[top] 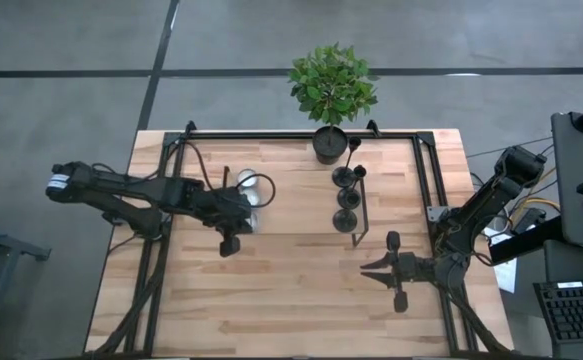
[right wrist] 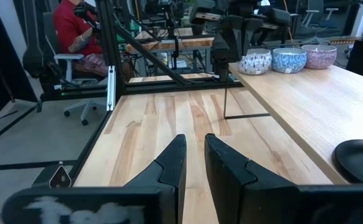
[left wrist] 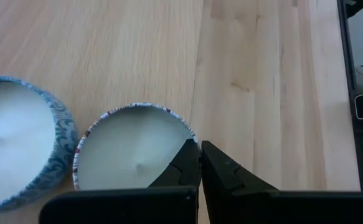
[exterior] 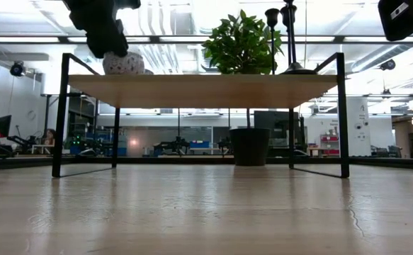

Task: Pick & Place candle stick holders
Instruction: Put the white scented candle on the shelf aligned with the other scented candles, then return to Home Position

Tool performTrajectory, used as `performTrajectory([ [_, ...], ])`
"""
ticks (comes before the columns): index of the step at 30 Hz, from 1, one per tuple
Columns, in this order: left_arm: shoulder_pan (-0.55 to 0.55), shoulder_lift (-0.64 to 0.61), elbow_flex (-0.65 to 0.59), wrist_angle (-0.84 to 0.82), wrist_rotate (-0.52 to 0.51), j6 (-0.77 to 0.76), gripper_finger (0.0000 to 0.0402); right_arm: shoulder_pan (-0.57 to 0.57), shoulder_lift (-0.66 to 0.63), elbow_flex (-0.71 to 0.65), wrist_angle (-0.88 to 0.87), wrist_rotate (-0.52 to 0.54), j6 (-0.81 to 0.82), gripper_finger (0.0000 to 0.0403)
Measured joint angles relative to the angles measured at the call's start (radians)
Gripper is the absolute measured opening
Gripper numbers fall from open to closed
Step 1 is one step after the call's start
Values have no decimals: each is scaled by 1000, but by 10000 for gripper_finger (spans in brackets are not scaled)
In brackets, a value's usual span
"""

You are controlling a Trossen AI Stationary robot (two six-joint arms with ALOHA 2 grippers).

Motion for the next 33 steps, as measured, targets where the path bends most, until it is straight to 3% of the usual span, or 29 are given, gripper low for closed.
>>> performTrajectory([
  [10,0,-17,-3,5,0,-20,13,-3,0,-1,0,0,0,52],
  [21,0,-18,-3,10,-70,-23,61,-3,0,-2,-1,0,11,52],
  [29,-1,-25,35,9,43,-27,64,-3,0,-2,-1,0,8,52],
  [33,-2,-35,58,3,49,2,62,-3,0,-2,-1,0,8,52],
])
